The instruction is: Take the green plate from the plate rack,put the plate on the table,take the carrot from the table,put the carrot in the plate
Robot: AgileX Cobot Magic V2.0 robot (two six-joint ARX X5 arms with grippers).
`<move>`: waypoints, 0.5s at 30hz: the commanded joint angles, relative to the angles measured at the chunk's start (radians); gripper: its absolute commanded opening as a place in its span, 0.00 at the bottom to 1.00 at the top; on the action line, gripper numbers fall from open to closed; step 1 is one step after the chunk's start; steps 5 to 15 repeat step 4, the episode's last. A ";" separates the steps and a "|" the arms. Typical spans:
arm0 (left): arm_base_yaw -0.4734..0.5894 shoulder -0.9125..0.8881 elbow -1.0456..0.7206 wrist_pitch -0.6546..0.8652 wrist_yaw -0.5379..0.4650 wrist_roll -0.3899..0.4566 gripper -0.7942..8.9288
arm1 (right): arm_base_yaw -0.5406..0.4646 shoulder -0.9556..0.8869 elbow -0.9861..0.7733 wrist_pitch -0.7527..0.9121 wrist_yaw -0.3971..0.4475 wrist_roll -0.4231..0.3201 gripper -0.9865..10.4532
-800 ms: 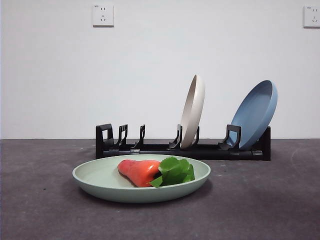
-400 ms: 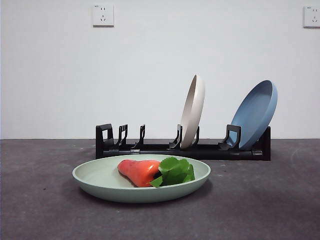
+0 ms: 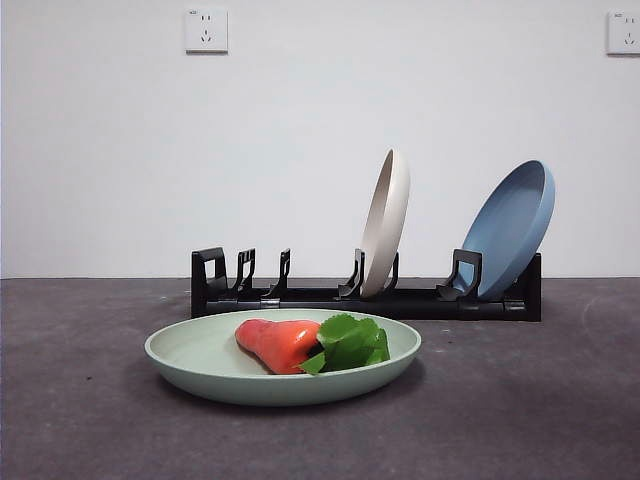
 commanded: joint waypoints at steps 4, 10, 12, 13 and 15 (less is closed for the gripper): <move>0.003 -0.003 -0.013 0.004 0.002 -0.007 0.08 | 0.001 0.000 -0.016 0.002 0.005 0.009 0.09; 0.003 -0.003 -0.013 0.004 0.002 -0.007 0.08 | 0.001 0.000 -0.016 0.002 0.005 0.009 0.09; 0.003 -0.003 -0.013 0.004 0.002 -0.007 0.08 | 0.001 0.000 -0.016 0.002 0.005 0.009 0.09; 0.003 -0.003 -0.013 0.004 0.002 -0.007 0.08 | 0.001 0.000 -0.016 0.002 0.005 0.009 0.09; 0.003 -0.003 -0.013 0.004 0.002 -0.007 0.08 | 0.001 0.000 -0.016 0.002 0.005 0.009 0.09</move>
